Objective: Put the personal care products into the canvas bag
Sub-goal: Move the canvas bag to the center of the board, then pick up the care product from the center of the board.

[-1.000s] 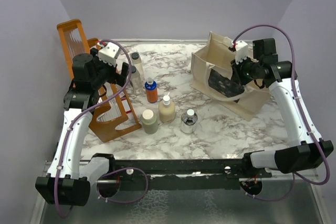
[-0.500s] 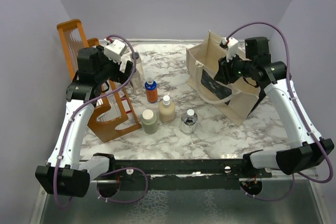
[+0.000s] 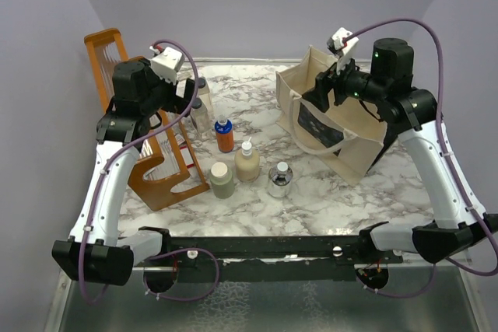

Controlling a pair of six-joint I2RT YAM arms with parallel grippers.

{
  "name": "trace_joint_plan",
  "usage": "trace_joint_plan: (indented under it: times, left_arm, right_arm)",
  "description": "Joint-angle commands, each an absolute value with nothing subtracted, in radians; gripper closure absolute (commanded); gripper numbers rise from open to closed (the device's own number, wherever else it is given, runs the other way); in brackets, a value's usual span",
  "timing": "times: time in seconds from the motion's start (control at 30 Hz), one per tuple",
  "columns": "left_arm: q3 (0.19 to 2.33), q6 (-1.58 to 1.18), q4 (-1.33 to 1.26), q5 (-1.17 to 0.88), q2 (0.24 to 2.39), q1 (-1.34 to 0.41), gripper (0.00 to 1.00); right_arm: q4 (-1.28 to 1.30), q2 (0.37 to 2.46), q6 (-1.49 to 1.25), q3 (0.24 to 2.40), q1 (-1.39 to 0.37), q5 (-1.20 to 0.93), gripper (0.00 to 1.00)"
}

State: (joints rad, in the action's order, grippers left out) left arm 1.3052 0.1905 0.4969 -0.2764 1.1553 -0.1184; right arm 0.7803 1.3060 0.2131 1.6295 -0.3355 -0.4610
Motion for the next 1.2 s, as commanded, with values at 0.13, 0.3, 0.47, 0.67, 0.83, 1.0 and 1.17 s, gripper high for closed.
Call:
trace_joint_plan:
  times: [0.13, 0.3, 0.47, 0.67, 0.83, 1.0, 1.17]
  left_arm:
    - [1.443, 0.093, 0.465, -0.075, 1.220, -0.111, 0.01]
    - [1.470, -0.003, 0.413, -0.003, 1.235, -0.068, 0.01]
    - [1.519, -0.058, 0.397, 0.039, 1.259, -0.033, 0.01]
    - [1.565, -0.080, 0.391, 0.077, 1.269, 0.012, 0.01]
    - [1.587, -0.059, 0.393, 0.090, 1.272, 0.026, 0.01]
    - [1.594, -0.050, 0.395, 0.052, 1.267, 0.026, 0.01]
    - [1.606, -0.037, 0.408, 0.033, 1.261, 0.026, 0.01]
  right_arm:
    - [0.558, 1.420, 0.193, 1.709, -0.515, -0.444, 0.26]
    - [0.471, 1.558, 0.151, 1.771, -0.612, -0.413, 0.25]
    - [0.392, 1.686, 0.153, 1.816, -0.747, -0.306, 0.24]
    - [0.311, 1.849, 0.104, 1.881, -0.845, -0.194, 0.23]
    - [0.322, 2.019, 0.094, 2.015, -0.896, -0.103, 0.23]
    - [0.337, 2.164, 0.052, 2.140, -0.911, -0.055, 0.22]
    - [0.336, 2.249, 0.041, 2.207, -0.923, 0.016, 0.22]
